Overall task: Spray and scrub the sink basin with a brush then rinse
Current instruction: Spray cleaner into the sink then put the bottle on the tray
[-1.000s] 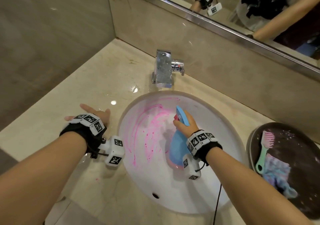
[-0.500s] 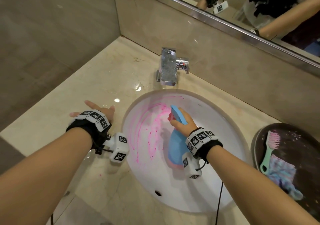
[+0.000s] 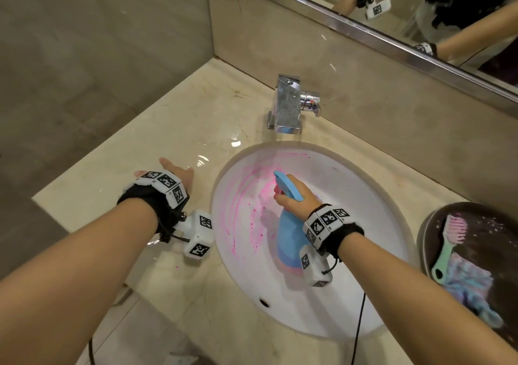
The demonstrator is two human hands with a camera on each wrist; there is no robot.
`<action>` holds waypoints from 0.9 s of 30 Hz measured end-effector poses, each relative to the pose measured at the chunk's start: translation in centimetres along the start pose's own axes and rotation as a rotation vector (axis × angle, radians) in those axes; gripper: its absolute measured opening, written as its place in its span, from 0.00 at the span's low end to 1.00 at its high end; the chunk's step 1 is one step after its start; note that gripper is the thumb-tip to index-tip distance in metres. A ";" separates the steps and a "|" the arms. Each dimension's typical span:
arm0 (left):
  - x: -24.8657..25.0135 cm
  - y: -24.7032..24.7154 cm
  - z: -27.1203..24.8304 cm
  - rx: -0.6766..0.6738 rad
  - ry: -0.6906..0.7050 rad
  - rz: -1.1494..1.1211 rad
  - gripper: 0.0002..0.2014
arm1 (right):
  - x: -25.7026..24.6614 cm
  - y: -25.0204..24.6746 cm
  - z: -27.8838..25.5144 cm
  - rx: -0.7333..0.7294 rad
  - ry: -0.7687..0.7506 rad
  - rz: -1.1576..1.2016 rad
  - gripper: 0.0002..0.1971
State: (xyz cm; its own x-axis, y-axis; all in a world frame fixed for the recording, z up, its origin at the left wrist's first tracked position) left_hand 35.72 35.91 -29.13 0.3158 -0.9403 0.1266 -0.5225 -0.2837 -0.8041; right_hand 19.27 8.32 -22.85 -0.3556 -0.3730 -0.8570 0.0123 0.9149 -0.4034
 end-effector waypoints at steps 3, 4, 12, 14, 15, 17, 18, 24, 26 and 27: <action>0.3 -2.0 -4.3 -0.053 0.040 0.033 0.35 | -0.5 0.9 -0.4 -0.069 -0.017 -0.010 0.16; 0.8 -2.4 -5.6 -0.074 0.098 0.078 0.29 | -0.7 1.2 -0.3 -0.084 -0.018 -0.018 0.15; -2.2 -3.1 -6.5 -0.147 0.114 0.002 0.30 | -2.1 3.1 -0.8 -0.174 -0.063 -0.065 0.08; -2.7 -3.3 -7.2 -0.179 0.113 -0.001 0.29 | -2.4 3.6 -0.9 -0.207 -0.064 -0.096 0.07; -2.9 -3.4 -7.4 -0.184 0.114 -0.025 0.29 | -2.3 3.8 -0.9 -0.214 -0.054 -0.121 0.07; -3.0 -3.3 -8.0 -0.187 0.121 0.003 0.27 | -2.1 4.1 -0.9 -0.224 -0.046 -0.172 0.06; -3.0 -3.2 -8.3 -0.184 0.131 0.017 0.26 | -2.1 4.3 -1.0 -0.230 -0.052 -0.183 0.07; -3.0 -3.2 -9.1 -0.106 0.157 -0.050 0.28 | -1.8 5.2 -2.2 -0.300 -0.072 -0.152 0.11; -3.1 -3.1 -9.3 -0.115 0.154 -0.079 0.29 | -1.9 5.7 -2.6 -0.323 -0.073 -0.185 0.06; -3.1 -3.3 -9.6 -0.119 0.146 -0.090 0.30 | -1.9 5.9 -2.8 -0.334 -0.080 -0.206 0.06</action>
State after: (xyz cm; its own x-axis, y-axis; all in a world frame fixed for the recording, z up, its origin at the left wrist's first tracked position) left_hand 28.83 37.94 -21.30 0.2519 -0.9250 0.2844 -0.5902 -0.3797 -0.7123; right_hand 17.47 14.87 -22.68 -0.2447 -0.5528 -0.7966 -0.3605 0.8146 -0.4545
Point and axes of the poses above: each hand's wrist, its own z-axis towards the middle knuckle, its own y-axis out of the palm, x = y × z, the point moved 10 cm from there along z, towards the middle knuckle, and after that the axes turned 2 degrees about -z, right-handed, at the moved point
